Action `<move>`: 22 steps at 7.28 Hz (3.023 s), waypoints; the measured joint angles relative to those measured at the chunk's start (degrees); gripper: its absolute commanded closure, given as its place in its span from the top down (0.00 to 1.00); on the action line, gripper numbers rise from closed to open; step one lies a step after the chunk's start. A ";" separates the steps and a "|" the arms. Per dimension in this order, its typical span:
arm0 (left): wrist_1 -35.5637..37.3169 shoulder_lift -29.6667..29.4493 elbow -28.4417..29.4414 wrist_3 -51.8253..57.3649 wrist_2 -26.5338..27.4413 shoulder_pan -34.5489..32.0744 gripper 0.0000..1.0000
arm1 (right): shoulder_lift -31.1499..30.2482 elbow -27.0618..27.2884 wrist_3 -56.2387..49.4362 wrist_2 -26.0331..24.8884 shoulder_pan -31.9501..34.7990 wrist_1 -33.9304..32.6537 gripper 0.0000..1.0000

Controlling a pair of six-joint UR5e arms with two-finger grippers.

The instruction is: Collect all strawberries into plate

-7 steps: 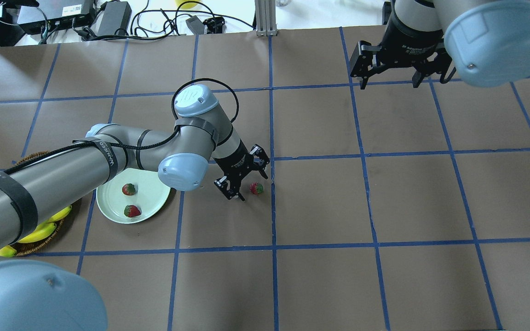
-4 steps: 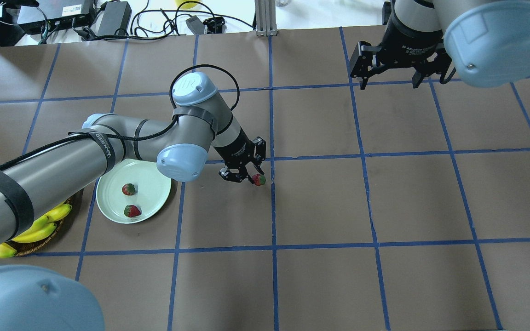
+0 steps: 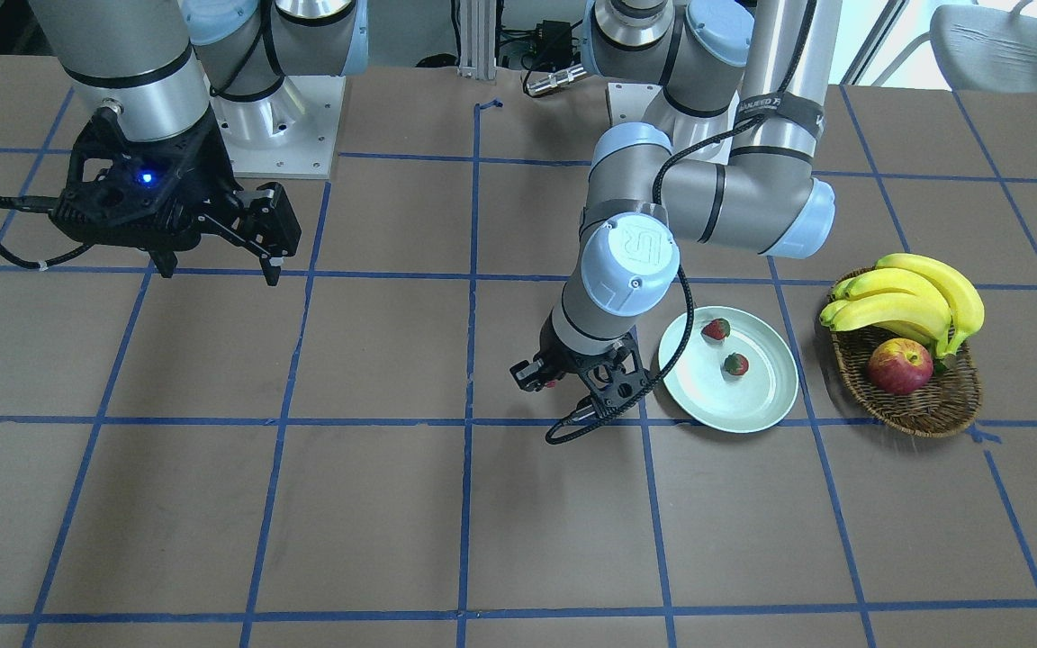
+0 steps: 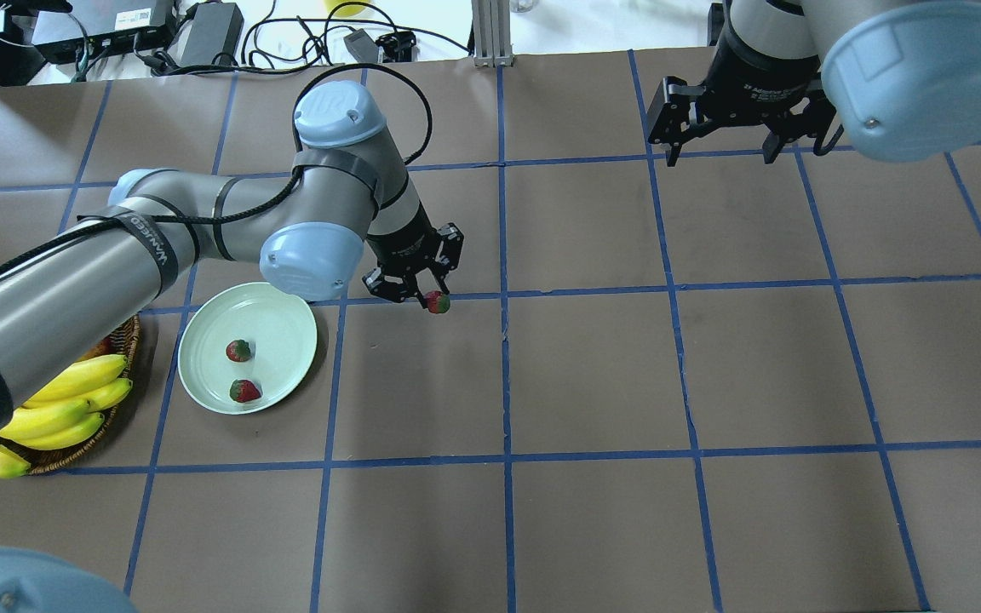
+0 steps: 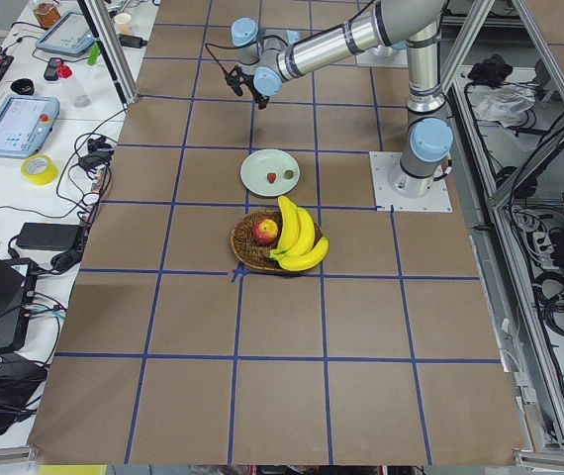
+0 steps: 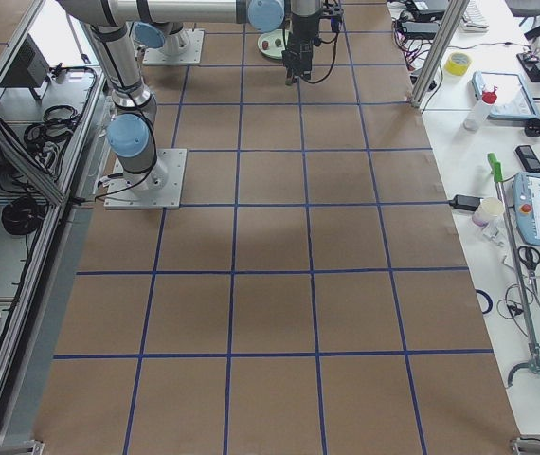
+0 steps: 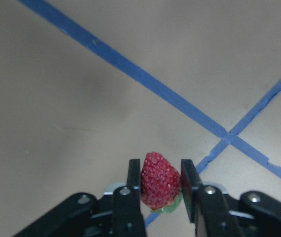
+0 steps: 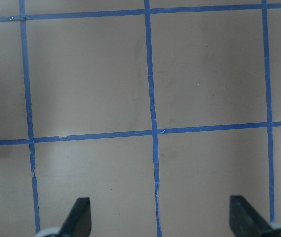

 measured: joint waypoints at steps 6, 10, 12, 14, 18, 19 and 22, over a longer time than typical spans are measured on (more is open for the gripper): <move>-14.21 3.68 -0.58 23.92 12.69 14.72 0.22 | -0.02 -0.02 0.00 -0.01 0.00 0.00 1.00; -12.73 3.06 -1.78 24.51 13.10 15.16 1.00 | 0.00 0.00 0.00 -0.04 0.00 0.00 1.00; -12.90 4.74 1.42 24.50 12.60 14.72 1.00 | 0.00 0.00 0.00 0.01 0.00 0.00 1.00; -13.48 6.51 4.75 24.25 8.62 13.21 1.00 | 0.00 0.00 0.00 0.04 0.00 0.00 1.00; -19.70 12.06 11.21 34.10 5.13 12.30 1.00 | 0.00 0.00 0.00 0.01 0.00 0.00 1.00; -23.55 13.40 13.08 34.85 3.30 12.53 1.00 | 0.00 0.00 0.00 0.02 0.00 0.00 1.00; -25.87 16.32 13.70 43.90 2.94 13.25 1.00 | 0.00 0.00 0.00 -0.04 0.01 0.00 1.00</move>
